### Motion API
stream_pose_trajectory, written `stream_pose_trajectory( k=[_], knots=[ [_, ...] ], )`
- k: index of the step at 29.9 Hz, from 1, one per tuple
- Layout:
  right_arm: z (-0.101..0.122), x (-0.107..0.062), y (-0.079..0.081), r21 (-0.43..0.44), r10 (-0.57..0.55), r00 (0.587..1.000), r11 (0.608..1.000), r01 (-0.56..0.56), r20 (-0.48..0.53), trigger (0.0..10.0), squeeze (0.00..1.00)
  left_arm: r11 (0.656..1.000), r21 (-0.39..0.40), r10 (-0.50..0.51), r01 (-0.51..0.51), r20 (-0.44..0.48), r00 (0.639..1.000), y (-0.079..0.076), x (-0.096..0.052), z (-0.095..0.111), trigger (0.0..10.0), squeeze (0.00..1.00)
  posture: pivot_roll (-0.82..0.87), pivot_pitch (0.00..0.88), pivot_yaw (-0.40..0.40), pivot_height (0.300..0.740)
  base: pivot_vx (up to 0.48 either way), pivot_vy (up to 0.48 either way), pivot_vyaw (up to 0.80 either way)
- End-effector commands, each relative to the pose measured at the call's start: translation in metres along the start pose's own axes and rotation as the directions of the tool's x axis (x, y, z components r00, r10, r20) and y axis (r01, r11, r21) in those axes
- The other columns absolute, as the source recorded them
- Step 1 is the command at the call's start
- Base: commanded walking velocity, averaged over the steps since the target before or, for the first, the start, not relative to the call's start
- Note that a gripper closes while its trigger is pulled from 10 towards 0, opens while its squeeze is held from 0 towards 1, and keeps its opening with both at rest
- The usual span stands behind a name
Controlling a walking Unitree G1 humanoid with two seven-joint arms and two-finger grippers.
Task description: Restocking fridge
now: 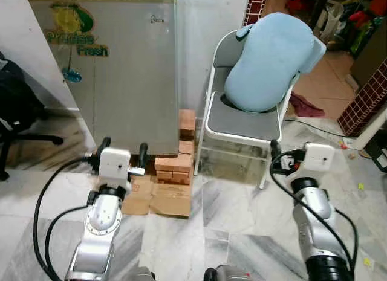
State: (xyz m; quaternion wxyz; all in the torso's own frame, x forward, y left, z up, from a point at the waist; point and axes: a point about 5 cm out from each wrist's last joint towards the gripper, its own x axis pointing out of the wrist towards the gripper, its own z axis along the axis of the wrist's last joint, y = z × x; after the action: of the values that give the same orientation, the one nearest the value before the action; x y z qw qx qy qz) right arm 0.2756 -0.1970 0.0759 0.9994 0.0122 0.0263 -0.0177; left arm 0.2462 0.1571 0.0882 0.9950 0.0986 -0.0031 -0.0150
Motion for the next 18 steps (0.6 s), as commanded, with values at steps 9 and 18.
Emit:
stream_pose_trajectory(
  k=[9, 18],
  knots=[
    [0.001, 0.001, -0.004, 0.011, 0.004, 1.000, 1.000, -0.004, -0.031, 10.0, 0.00, 0.997, -0.066, -0.052, 0.050, -0.027, 0.998, -0.001, -0.002, -0.001, 10.0, 0.00, 0.05, 0.000, -0.055, 0.740, 0.000, 0.000, -0.67],
    [-0.002, -0.001, -0.007, 0.000, -0.003, 0.999, 1.000, 0.003, -0.045, 10.0, 0.00, 0.980, -0.091, -0.181, 0.178, -0.029, 0.983, -0.015, -0.004, 0.000, 10.0, 0.00, 0.04, 0.000, -0.048, 0.740, 0.000, 0.359, -0.80]
  ],
)
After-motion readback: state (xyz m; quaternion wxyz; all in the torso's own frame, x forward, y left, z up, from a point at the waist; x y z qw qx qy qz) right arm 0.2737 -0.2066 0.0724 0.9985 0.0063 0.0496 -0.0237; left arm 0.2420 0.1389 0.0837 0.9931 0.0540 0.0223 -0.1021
